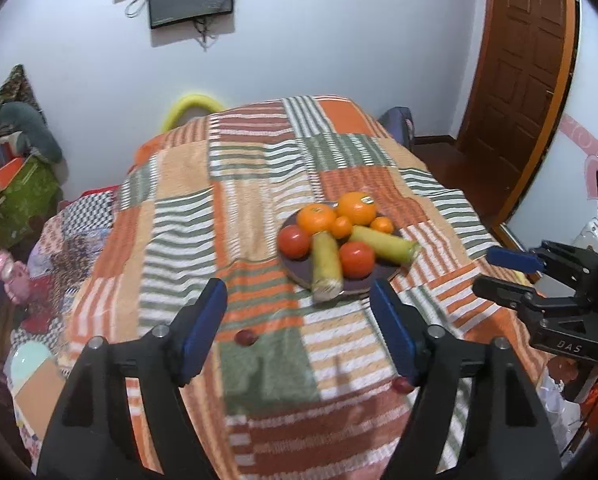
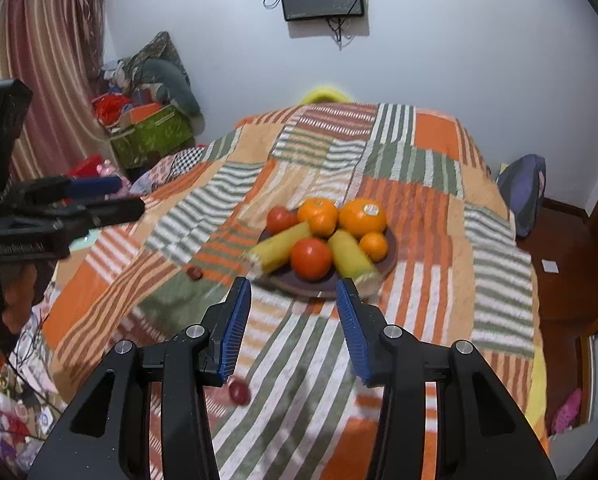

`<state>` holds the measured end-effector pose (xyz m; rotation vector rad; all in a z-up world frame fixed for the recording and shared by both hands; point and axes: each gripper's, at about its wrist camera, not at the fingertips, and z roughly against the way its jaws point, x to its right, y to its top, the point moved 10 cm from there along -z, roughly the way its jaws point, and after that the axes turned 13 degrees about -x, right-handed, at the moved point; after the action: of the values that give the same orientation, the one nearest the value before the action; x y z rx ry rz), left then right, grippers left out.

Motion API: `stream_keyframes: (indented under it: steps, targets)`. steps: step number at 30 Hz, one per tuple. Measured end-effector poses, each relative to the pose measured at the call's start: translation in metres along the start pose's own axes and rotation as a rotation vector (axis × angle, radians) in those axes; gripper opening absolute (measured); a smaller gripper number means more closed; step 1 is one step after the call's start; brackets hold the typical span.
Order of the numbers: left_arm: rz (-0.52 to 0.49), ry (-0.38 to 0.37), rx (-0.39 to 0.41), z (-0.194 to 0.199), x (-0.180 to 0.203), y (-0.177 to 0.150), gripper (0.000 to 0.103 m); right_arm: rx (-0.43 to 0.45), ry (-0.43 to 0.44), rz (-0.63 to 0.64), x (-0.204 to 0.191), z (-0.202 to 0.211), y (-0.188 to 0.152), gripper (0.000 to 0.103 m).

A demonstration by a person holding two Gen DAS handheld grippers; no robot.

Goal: Organize fruits
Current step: 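Open both tools and withdraw them from the plate, then grasp the small dark red plum with the right tool while the left tool grasps another plum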

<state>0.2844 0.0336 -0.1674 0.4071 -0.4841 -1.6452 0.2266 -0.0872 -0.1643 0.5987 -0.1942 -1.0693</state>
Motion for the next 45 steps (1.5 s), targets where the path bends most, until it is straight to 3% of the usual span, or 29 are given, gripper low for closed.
stream_keyframes:
  steps: [15,21,24,31,37,42,45]
  targets:
    - [0.015,-0.025,-0.122,-0.028,-0.016,-0.073,0.074,-0.201,0.08,0.023,-0.044,-0.069,-0.067,0.04]
    - [0.009,-0.021,-0.167,-0.044,-0.021,-0.086,0.074,-0.274,0.083,0.037,-0.051,-0.095,-0.084,0.031]
    - [0.008,-0.01,-0.183,-0.052,-0.025,-0.088,0.074,-0.305,0.085,0.049,-0.052,-0.103,-0.092,0.02]
    - [0.034,-0.017,-0.223,-0.075,-0.035,-0.09,0.074,-0.296,0.083,0.061,-0.051,-0.102,-0.094,0.018]
    - [0.051,-0.028,-0.244,-0.093,-0.045,-0.088,0.073,-0.255,0.092,0.044,-0.046,-0.093,-0.076,0.018]
    - [0.051,-0.008,-0.27,-0.116,-0.054,-0.08,0.051,-0.213,0.101,0.034,-0.042,-0.088,-0.057,0.019]
    - [0.042,0.0,-0.278,-0.128,-0.057,-0.076,0.047,-0.197,0.109,0.026,-0.04,-0.088,-0.047,0.019]
